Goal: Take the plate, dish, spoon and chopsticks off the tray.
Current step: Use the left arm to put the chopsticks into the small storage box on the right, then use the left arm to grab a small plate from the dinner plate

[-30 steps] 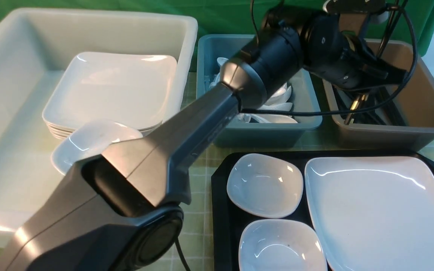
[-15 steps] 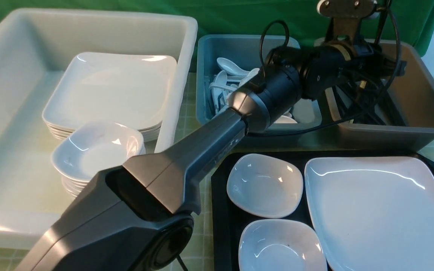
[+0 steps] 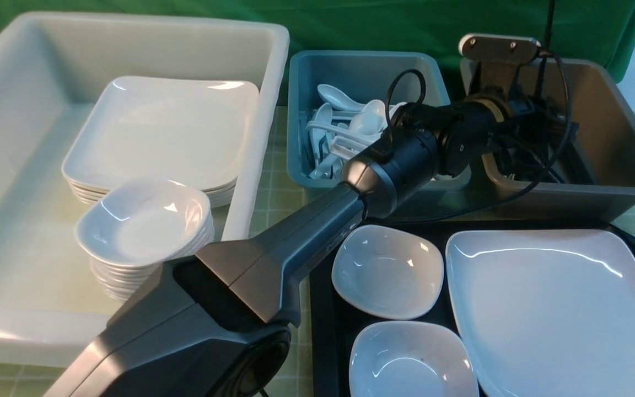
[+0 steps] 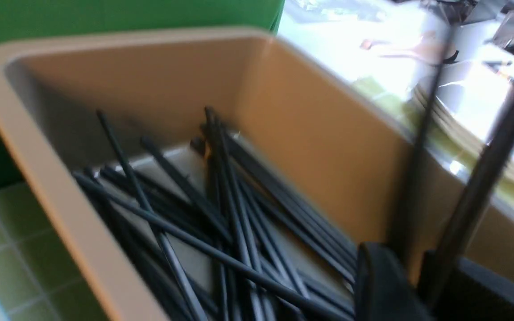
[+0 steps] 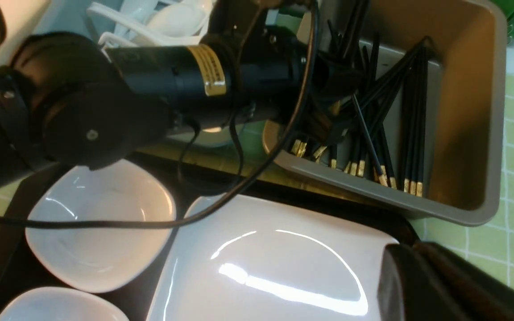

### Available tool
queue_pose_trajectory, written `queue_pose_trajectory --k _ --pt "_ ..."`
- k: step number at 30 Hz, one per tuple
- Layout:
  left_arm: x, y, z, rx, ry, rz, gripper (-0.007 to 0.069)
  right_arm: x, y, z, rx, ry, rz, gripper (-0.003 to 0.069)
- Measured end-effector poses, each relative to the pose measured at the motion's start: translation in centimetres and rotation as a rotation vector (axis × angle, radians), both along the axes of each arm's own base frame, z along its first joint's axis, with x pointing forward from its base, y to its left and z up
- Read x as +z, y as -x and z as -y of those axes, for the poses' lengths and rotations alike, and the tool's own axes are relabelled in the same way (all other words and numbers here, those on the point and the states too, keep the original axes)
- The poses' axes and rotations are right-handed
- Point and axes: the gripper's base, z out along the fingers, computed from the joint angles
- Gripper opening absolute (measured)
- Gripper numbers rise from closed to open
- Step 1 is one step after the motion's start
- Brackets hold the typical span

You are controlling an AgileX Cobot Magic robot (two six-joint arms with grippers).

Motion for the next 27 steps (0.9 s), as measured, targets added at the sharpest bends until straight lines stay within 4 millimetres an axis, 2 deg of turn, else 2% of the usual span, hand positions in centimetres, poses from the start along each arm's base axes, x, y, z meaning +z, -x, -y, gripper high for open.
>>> queue_pose_trajectory --k 2,5,7,11,14,15,18,22,27 --pt "-0.2 0.0 0.0 -0.003 -0.011 -0.01 0.0197 0.0 0.0 0.0 0.0 0.0 0.0 0.0013" --pt "-0.6 0.3 -0.1 -0.022 -0.08 -0.065 0.0296 0.0 0.0 0.0 0.0 0.0 0.0 0.0015" --pt "-0.6 0.7 -0.4 -0.036 -0.154 -0.105 0.0323 0.0 0.0 0.0 0.0 0.0 0.0 0.0018" --pt "0.8 1.3 -1.2 -0.046 -0.263 -0.137 0.0321 0.0 0.0 0.0 0.0 0.0 0.0 0.0019" --pt "3.2 1.8 -1.8 -0.043 -0.284 -0.119 0.0283 0.0 0.0 0.0 0.0 0.001 -0.005 0.0019" --pt "4.9 2.2 -2.2 -0.045 -0.289 -0.117 0.0245 -0.1 0.0 0.0 0.0 0.002 -0.007 0.0019" --pt "7.7 3.4 -3.3 -0.056 -0.333 -0.153 0.016 -0.1 0.1 0.0 0.0 0.004 -0.016 0.0019" --pt "9.9 5.2 -5.0 -0.073 -0.448 -0.253 0.0028 0.1 0.6 0.1 0.001 0.005 -0.017 0.0019" --pt "13.3 7.6 -5.9 -0.145 -0.406 -0.317 -0.0014 0.9 2.8 0.6 0.032 0.043 0.009 0.0013"
